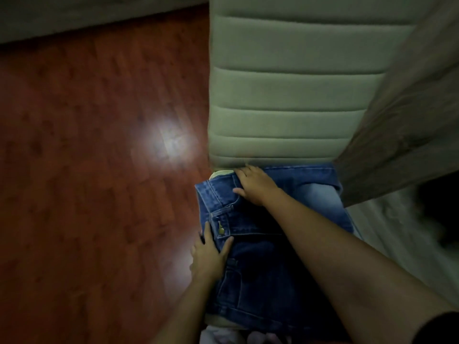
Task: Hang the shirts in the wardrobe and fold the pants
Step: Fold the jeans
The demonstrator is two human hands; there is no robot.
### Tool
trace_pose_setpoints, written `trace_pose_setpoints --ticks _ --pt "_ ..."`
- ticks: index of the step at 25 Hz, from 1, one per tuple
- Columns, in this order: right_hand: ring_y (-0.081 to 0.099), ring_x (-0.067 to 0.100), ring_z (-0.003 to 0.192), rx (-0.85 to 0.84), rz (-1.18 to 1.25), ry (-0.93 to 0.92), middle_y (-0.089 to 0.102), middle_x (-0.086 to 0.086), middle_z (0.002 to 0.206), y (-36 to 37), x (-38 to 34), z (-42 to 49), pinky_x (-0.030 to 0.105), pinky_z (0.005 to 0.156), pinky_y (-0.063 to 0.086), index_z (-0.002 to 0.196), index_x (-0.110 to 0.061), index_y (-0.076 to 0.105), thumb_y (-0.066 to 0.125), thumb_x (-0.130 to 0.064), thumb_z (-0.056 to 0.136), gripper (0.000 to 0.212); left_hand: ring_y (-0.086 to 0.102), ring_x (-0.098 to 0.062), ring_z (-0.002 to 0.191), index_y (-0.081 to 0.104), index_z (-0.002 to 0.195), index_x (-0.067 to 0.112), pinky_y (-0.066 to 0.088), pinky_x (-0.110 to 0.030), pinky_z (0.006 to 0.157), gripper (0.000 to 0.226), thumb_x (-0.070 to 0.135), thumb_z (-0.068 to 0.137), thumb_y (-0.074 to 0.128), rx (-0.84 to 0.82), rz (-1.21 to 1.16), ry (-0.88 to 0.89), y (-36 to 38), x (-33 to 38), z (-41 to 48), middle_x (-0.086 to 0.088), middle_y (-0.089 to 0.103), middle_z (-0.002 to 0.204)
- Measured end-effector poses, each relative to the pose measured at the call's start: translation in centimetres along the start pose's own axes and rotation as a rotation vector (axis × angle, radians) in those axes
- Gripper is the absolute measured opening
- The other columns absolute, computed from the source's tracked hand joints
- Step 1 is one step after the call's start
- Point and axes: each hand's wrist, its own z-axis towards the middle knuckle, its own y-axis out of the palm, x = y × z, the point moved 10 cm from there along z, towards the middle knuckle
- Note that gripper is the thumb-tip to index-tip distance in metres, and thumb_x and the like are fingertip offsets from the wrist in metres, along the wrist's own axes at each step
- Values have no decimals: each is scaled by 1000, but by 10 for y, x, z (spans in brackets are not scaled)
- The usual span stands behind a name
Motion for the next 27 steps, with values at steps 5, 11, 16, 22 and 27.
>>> trace_pose_setpoints --ticks 5,11,16,22,27 --pt "38 32 125 24 -229 -32 44 15 135 6 -16 11 41 111 21 136 -9 38 52 -49 88 64 27 -35 131 -2 149 15 33 -48 98 115 70 70 61 59 -19 -179 -10 -17 7 -16 30 145" --pt "54 37 103 241 69 -25 53 14 119 -45 -18 -21 39 71 38 112 -14 48 41 -35 96 28 61 -32 96 36 106 16 48 -38 76 65 54 69 73 146 -140 -90 -33 -3 1 -11 64 108" --pt "60 41 95 309 71 85 64 21 107 -118 27 -100 40 66 40 113 -14 49 35 -43 98 36 65 -28 93 58 114 13 44 -28 68 43 31 78 73 218 -215 263 -78 91 -50 -9 70 103" --pt "62 38 90 540 298 422 67 18 97 -256 155 -284 41 70 48 101 -17 50 38 -46 96 32 64 -22 78 71 85 12 44 -31 63 19 29 77 74 13 -131 669 -103 289 -149 -5 69 80" --pt "63 36 90 860 403 620 68 15 97 -369 216 -458 39 73 50 103 -21 55 43 -42 95 25 55 -22 71 65 77 8 28 -25 59 28 34 77 74 -14 31 1041 -132 459 -275 -5 55 72"
